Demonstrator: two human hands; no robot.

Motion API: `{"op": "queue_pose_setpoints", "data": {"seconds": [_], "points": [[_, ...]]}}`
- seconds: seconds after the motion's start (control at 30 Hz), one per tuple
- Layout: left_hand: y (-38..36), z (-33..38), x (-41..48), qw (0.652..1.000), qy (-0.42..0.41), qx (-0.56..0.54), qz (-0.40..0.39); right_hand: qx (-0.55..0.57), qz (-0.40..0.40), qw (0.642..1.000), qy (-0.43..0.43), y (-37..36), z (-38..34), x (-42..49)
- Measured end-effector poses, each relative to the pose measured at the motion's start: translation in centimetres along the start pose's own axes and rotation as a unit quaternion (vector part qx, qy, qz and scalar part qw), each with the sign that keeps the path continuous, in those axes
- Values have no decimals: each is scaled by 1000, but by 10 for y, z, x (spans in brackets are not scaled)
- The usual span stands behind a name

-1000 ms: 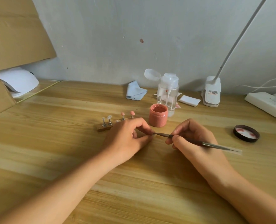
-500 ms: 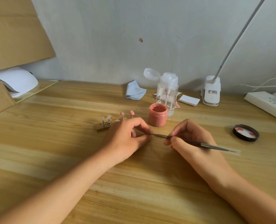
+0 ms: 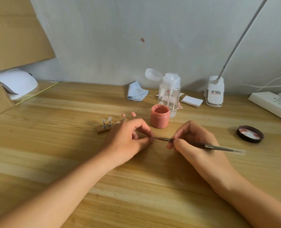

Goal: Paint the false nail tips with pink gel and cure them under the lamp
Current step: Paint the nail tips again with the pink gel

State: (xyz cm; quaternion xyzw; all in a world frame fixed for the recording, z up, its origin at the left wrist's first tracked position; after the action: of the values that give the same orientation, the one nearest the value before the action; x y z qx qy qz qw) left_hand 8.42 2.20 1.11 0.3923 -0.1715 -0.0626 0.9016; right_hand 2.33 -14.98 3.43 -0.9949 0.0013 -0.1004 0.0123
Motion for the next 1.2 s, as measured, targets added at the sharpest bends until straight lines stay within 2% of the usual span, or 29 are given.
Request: {"op": "queue_pose_setpoints", "data": {"seconds": [0.27,0.57,0.7,0.83,0.97,1.2], "points": [[-1,1,1,1000,4,-22,-6,38,12,999,-1,4,2,1],[0,1,-1,1000,5,-14,-1,19,2,1000,16,2,2,2],[1,4,-1,1000,-5,-2,-2,48,28,995,84,9,-7,-2],[1,5,-2,1000,-6,-2,-2,-15,31,990,138,8,-18,-3],[2,5,-1,1000,-2,1,8,-34,54,994,93,10,-23,13],[2,4,-2,1000,13,5,10,-145,112,983,4,16,-27,58]]}}
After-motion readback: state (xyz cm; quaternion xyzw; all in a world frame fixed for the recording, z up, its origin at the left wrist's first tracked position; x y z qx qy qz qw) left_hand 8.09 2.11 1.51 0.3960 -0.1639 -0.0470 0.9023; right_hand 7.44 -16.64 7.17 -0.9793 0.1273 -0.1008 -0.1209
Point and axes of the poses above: each hand's wrist, its own x-axis towards the middle knuckle, its own y-axis out of the back of the hand, z = x × y, the point moved 7 cm from there along x, towards the middle knuckle, and after that the axes turned 13 degrees about x, right-handed, at the moved point
